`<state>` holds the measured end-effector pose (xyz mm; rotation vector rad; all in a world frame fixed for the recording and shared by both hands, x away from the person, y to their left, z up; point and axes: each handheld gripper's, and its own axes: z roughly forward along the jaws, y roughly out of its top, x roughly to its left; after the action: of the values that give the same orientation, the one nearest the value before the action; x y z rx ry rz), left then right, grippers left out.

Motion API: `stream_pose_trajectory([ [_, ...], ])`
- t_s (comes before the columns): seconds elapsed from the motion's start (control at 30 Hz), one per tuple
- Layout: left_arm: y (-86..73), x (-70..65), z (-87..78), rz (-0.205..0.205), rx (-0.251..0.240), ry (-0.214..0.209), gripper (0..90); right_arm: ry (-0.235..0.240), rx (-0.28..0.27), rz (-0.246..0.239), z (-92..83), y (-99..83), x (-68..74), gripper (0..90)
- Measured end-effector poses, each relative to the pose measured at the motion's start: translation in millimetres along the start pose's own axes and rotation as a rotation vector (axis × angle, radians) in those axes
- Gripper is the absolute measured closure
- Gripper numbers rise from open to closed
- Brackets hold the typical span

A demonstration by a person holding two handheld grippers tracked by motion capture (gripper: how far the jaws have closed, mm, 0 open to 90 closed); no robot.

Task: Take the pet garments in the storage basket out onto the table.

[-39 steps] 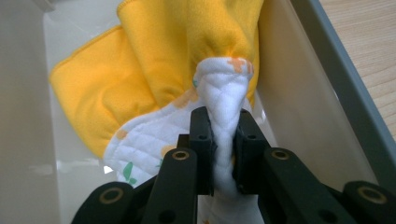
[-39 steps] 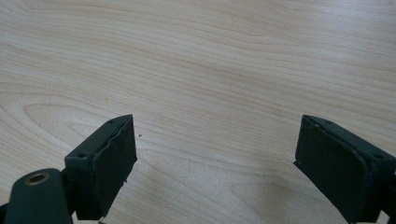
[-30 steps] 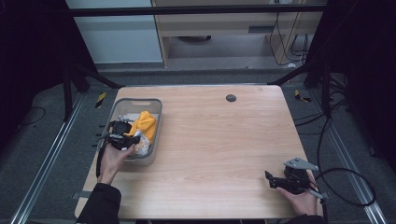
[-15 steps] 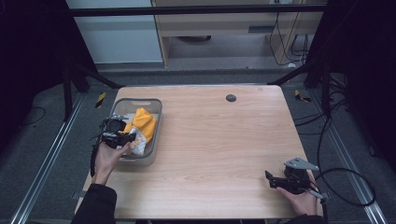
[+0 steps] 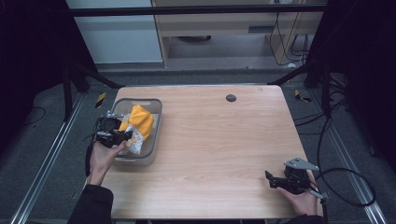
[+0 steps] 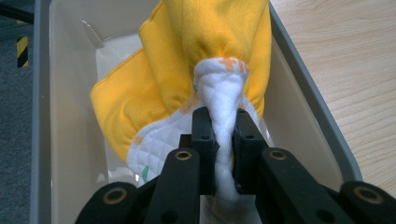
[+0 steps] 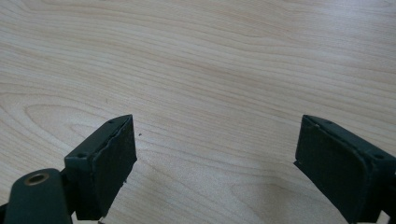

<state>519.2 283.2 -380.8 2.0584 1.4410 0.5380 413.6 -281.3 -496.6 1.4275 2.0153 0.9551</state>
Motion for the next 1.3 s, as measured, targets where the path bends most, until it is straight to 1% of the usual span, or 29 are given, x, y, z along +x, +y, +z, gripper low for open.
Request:
stream_pose_trajectory([
  [0.13,0.6,1.4,-2.7,0.0,-0.003,0.0,82.0,0.0,0.0,0.0,0.1,0.0,0.0,12.2],
  [0.3,2.7,1.4,-8.7,0.001,-0.021,-0.001,82.0,0.001,-0.001,0.001,0.0,0.1,0.0,12.1],
  [0.47,5.6,0.1,-15.0,0.011,-0.031,-0.003,82.0,0.001,-0.002,0.002,-0.2,0.1,-0.1,12.1],
  [0.83,10.2,-4.7,-24.5,0.029,-0.049,-0.014,82.0,0.001,-0.001,0.001,-0.2,0.0,-0.1,12.1],
  [0.93,11.4,-7.0,-28.1,0.042,-0.053,-0.021,82.0,0.001,-0.001,0.002,-0.2,0.1,-0.1,12.1],
  [1.3,15.2,-12.4,-34.4,0.05,-0.07,-0.038,82.0,0.003,-0.001,0.004,-0.5,0.1,0.1,12.1],
])
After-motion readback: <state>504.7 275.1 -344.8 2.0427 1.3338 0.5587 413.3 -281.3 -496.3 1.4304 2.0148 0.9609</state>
